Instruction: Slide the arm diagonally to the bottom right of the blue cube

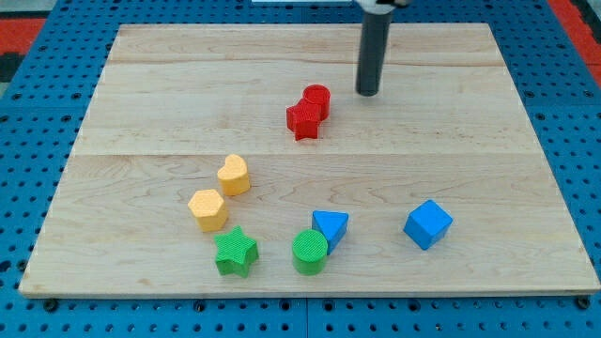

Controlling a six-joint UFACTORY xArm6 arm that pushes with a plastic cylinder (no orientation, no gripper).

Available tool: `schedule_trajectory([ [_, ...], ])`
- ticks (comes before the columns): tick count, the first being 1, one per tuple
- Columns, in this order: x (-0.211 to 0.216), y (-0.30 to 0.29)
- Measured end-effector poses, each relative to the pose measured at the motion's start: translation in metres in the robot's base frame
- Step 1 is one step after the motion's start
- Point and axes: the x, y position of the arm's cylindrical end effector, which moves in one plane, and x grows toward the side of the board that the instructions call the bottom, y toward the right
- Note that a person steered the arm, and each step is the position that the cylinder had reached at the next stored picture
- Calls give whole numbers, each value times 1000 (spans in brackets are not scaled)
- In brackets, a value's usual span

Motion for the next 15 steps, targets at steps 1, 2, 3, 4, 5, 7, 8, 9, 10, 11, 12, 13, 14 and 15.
schedule_trajectory([
  [1, 30, 25],
  [2, 34, 22],
  [3, 33, 22],
  [4, 10, 17],
  [5, 6, 17],
  [7, 11, 45],
  [8, 11, 59],
  [9, 11, 67],
  [10, 14, 83],
  [11, 38, 135],
  [12, 91, 180],
  [13, 159, 192],
  [14, 211, 177],
  [15, 215, 140],
])
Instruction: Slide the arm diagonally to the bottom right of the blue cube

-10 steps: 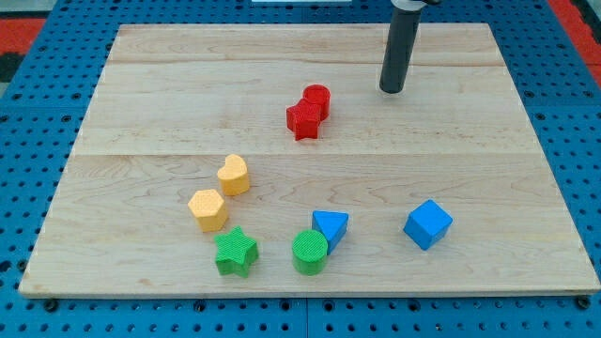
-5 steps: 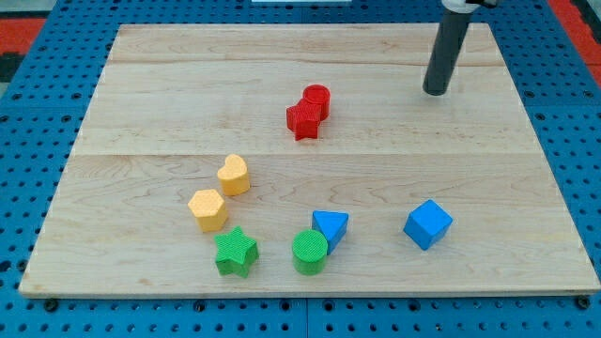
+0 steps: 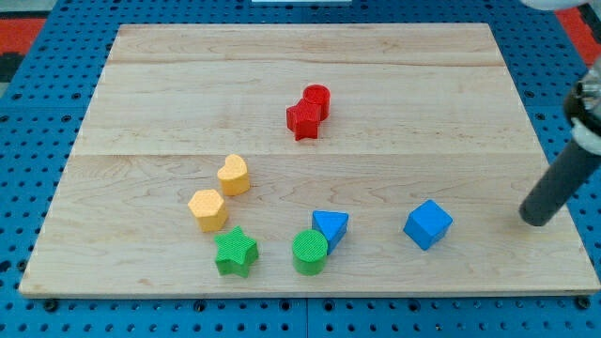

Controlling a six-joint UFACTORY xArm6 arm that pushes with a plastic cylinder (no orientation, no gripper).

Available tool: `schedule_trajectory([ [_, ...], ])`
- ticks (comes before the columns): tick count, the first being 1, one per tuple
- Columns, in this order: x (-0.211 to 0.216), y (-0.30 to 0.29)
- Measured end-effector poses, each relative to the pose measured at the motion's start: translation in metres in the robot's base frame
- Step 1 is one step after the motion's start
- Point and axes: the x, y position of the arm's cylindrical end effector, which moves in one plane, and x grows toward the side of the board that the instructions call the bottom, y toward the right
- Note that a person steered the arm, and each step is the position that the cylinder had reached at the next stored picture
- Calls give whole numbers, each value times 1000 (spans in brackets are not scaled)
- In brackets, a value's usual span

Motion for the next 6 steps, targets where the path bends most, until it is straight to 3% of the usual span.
schedule_trajectory([
  [2, 6, -22],
  [3, 59, -28],
  [4, 76, -83],
  [6, 64, -216],
])
